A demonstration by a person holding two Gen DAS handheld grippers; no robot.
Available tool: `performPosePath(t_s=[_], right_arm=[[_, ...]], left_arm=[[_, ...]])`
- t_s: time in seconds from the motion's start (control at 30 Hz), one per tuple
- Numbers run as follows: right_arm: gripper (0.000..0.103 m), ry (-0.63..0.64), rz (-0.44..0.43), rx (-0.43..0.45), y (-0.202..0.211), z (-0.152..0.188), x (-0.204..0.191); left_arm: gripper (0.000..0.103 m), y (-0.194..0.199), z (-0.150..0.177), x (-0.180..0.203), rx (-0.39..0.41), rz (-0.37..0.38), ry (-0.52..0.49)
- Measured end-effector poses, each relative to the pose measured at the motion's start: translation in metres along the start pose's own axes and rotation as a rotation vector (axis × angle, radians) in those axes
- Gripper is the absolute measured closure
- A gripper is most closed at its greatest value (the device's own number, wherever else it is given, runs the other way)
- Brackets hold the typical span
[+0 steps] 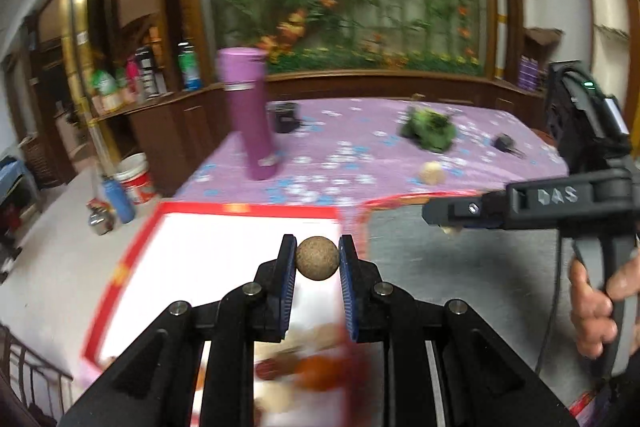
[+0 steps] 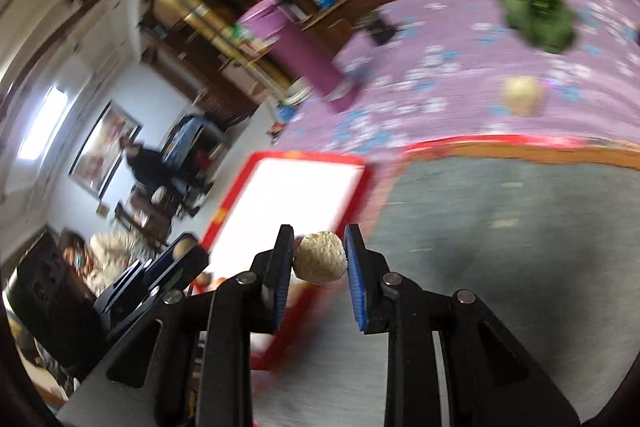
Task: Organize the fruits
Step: 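Carry the brown fruit and beige lump into the white tray and open both grippers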
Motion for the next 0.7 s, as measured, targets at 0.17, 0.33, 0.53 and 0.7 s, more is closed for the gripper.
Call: performPosePath(t_s=[0.17, 0.33, 0.53, 0.7], right_arm=[[0.075, 0.101, 0.001, -0.015, -0.050, -0.001, -0.075], [0.075, 0.150, 0.064, -0.040, -0.090, 0.014, -0.110], [0.075, 0.152, 0.121, -0.092, -0.121, 0.027, -0.118], [0.074, 0.180, 0.172, -0.108, -0.136, 0.032, -0.122]], left_arm=[[0.084, 0.001, 0.001, -0.062, 0.019, -0.105, 0.071], [0.084, -0.019, 0.015, -0.098, -0.011, -0.151, 0.099], [0.083, -0.036, 0.031, -0.122, -0.048, -0.169, 0.126], [0.076, -0.037, 0.036, -0.130, -0.032, -0.218, 0.116]])
Point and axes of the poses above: each gripper's, at about its wrist camera, not at the fingertips, and y roughly against the way its jaws point, x to its right, z to its underside, the point moved 1 cm from there along -y, roughly the way its jaws point, and after that the axes turned 11 degrees about y, right-handed, at the moved point
